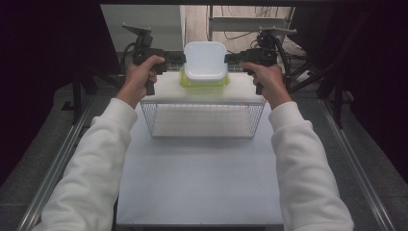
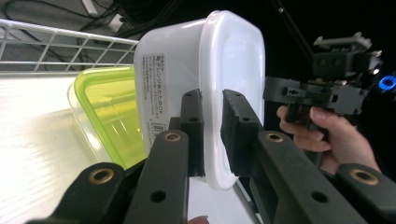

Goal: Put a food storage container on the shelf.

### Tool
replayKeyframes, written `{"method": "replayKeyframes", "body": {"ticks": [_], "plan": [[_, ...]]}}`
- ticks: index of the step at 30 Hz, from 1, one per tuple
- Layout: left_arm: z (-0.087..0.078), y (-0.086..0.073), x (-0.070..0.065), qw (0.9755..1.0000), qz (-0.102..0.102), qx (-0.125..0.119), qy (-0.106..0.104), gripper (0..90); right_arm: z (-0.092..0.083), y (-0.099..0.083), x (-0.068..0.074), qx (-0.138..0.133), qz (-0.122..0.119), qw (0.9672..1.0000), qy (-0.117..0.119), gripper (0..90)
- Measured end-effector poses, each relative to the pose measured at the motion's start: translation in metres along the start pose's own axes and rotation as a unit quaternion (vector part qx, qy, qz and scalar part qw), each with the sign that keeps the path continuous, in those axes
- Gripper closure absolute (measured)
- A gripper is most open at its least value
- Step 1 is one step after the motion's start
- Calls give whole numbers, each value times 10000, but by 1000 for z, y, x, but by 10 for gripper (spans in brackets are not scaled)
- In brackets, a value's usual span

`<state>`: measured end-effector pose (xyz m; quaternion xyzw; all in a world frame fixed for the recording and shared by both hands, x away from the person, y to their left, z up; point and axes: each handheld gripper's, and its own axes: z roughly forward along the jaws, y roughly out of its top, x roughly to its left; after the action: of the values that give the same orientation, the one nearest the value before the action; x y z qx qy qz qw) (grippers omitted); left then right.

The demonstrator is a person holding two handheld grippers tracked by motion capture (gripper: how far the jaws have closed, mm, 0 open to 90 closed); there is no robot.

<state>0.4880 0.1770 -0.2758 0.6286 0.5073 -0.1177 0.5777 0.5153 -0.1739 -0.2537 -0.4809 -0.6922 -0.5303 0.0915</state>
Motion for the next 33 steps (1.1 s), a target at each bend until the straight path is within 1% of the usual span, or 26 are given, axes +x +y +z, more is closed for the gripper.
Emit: {"method": "replayKeyframes", "body": {"ticks": [1, 2, 3, 4, 6, 7, 8, 9, 10, 11, 14, 17, 18, 19, 20, 21, 22, 23, 25, 26, 28, 30, 31, 33], "plan": [[1, 2, 3, 9999, -125, -10, -40, 791, 1, 2, -2, 24, 99, 9999, 32, 758], [2, 3, 4, 9998, -192, -26, -62, 788, 3, 5, -5, 58, 216, 9997, 40, 754], [3, 4, 6, 9996, -262, -46, -79, 784, 4, 6, -6, 72, 271, 9996, 29, 748], [4, 5, 7, 9994, -318, -58, -81, 779, 6, 8, -7, 80, 320, 9995, 9, 743], [6, 6, 11, 9990, -435, -80, -82, 768, 10, 12, -11, 109, 491, 9987, 14, 737], [6, 7, 12, 9989, -460, -86, -71, 763, 11, 13, -12, 119, 552, 9984, 13, 735], [7, 7, 13, 9987, -490, -94, -51, 759, 13, 14, -13, 123, 555, 9984, 5, 734], [7, 7, 14, 9986, -508, -95, -61, 757, 14, 15, -14, 129, 632, 9979, 9, 732], [7, 7, 16, 9986, -525, -89, -42, 755, 15, 16, -14, 143, 657, 9977, 4, 728], [7, 6, 18, 9985, -533, -80, 7, 754, 16, 16, -14, 170, 685, 9975, -4, 720], [7, 5, 21, 9982, -588, -110, -81, 752, 19, 15, -16, 222, 754, 9969, 17, 708], [7, 5, 19, 9986, -502, -143, -26, 735, 19, 15, -16, 219, 754, 9969, 20, 704], [8, 5, 18, 9987, -485, -161, -60, 715, 19, 15, -16, 218, 735, 9971, 17, 691], [8, 5, 18, 9988, -448, -181, -93, 674, 19, 14, -15, 232, 697, 9973, -12, 658], [8, 5, 15, 9993, -315, -213, -29, 624, 20, 14, -14, 209, 639, 9977, -30, 607], [8, 5, 14, 9995, -223, -238, 28, 567, 20, 14, -11, 111, 477, 9988, -88, 553], [7, 5, 12, 9995, -135, -288, 74, 520, 19, 14, -9, 24, 373, 9992, -128, 512], [6, 5, 10, 9994, -62, -328, 79, 476, 18, 13, -7, -60, 232, 9996, -173, 468], [4, 3, 5, 9993, 121, -327, 128, 400, 13, 12, -2, -232, 24, 9996, -172, 412], [3, 1, 2, 9991, 176, -342, 152, 377, 10, 11, 0, -314, -96, 9994, -135, 389], [-1, -4, -6, 9984, 428, -333, 157, 349, 4, 7, 4, -364, -269, 9989, -93, 352], [-6, -14, -16, 9963, 718, -369, 281, 325, -3, -1, 8, -401, -457, 9981, 7, 328], [-10, -19, -19, 9955, 822, -395, 267, 315, -7, -7, 9, -412, -570, 9975, 57, 323], [-15, -30, -25, 9937, 978, -410, 351, 300, -15, -19, 10, -435, -729, 9963, 105, 314]]}}
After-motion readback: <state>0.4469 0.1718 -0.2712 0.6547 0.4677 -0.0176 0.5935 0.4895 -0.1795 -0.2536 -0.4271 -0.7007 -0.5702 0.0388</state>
